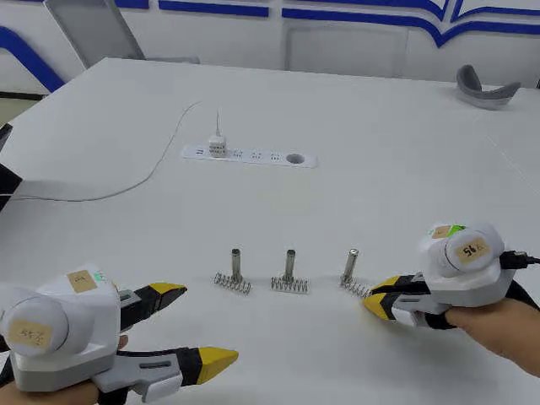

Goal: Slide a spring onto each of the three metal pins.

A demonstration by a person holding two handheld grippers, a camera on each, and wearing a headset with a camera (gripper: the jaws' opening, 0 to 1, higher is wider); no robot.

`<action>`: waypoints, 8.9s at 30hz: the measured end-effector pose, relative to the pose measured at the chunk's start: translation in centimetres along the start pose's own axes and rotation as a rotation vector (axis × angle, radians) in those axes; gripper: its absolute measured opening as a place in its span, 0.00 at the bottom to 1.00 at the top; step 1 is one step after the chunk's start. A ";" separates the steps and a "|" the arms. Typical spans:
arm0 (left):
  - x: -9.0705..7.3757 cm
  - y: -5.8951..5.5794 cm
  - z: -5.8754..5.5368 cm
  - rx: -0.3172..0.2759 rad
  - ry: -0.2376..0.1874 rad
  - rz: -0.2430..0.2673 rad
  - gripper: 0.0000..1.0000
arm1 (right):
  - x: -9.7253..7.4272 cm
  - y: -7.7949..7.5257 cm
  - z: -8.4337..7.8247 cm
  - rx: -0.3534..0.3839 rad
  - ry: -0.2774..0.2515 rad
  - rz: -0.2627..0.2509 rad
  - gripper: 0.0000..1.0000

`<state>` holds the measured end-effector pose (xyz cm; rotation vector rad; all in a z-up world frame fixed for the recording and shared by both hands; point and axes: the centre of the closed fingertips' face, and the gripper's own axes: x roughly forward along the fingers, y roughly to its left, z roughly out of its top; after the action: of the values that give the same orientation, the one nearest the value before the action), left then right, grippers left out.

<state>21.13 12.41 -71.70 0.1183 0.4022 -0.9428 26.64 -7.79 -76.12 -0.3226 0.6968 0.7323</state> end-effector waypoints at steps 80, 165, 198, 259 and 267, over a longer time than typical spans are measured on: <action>5.8 -6.4 1.6 0.280 0.025 -0.279 0.13 | -2.2 13.2 5.2 -0.490 0.053 0.452 0.11; 3.4 -2.9 2.8 0.102 -0.068 -0.142 0.39 | -4.3 10.1 10.0 -0.350 -0.078 0.336 0.12; 1.4 0.4 1.8 0.025 -0.063 -0.029 0.55 | -5.8 2.2 11.2 -0.235 -0.121 0.137 0.12; 1.5 0.9 1.2 0.010 -0.054 -0.013 0.57 | 1.4 -0.4 6.0 -0.090 -0.021 0.047 0.12; 1.5 0.8 1.1 0.011 -0.054 -0.013 0.57 | 1.6 -0.2 5.8 -0.085 -0.018 0.044 0.12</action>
<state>22.90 11.44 -71.29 0.1008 0.3485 -0.9588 30.34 -4.22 -73.00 -0.3792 0.6585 0.8070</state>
